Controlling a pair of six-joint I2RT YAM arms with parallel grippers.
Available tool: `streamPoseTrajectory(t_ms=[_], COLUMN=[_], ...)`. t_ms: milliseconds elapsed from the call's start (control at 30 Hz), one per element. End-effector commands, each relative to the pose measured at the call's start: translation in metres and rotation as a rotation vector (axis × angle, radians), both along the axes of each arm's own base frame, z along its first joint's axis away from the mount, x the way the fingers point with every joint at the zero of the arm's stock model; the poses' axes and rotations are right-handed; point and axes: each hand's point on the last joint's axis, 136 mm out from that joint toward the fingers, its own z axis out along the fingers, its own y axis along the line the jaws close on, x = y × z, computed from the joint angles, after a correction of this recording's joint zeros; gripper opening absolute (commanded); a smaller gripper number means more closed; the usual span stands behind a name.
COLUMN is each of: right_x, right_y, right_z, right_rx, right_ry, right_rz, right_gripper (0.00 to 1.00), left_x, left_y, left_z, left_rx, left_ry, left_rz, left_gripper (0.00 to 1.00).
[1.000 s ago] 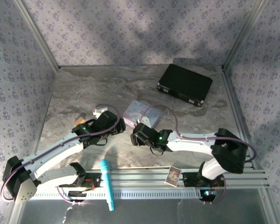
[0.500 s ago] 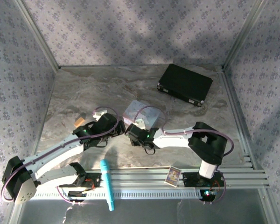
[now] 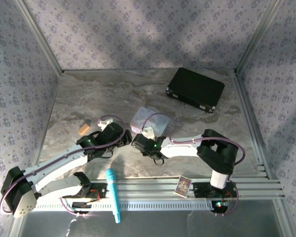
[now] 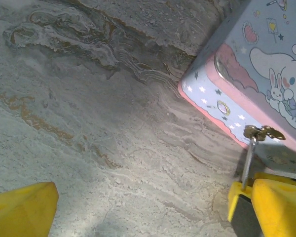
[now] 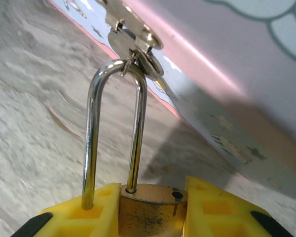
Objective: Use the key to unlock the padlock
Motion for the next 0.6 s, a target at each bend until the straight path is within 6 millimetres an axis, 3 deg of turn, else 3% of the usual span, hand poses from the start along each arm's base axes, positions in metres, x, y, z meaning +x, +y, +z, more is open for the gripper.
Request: streamPoseTrajectory(t_ms=[0,133,300,567], right_x=[-0.006,-0.010,-0.015,-0.011], right_y=[-0.027,-0.044,-0.080,-0.117], right_z=[0.000,-0.003,0.000,-0.011], right_rx=[-0.038,-0.022,0.012,0.125], right_ry=[-0.003,0.021,0.041,0.082], right_rz=[-0.028,-0.019,-0.043,-0.105], right_gripper=[0.25,0.24,0.24,0.23], left_x=[0.002,0.008,0.017,0.016], left_y=[0.000,-0.009,-0.038,-0.130], left_z=[0.008,0.019,0.036,0.027], left_rx=[0.064,0.194,0.405,0.655], left_ry=[-0.055,-0.111,-0.202,-0.245], left_rz=[-0.048,-0.169,-0.388,-0.828], left_gripper=[1.00,1.00,1.00,0.89])
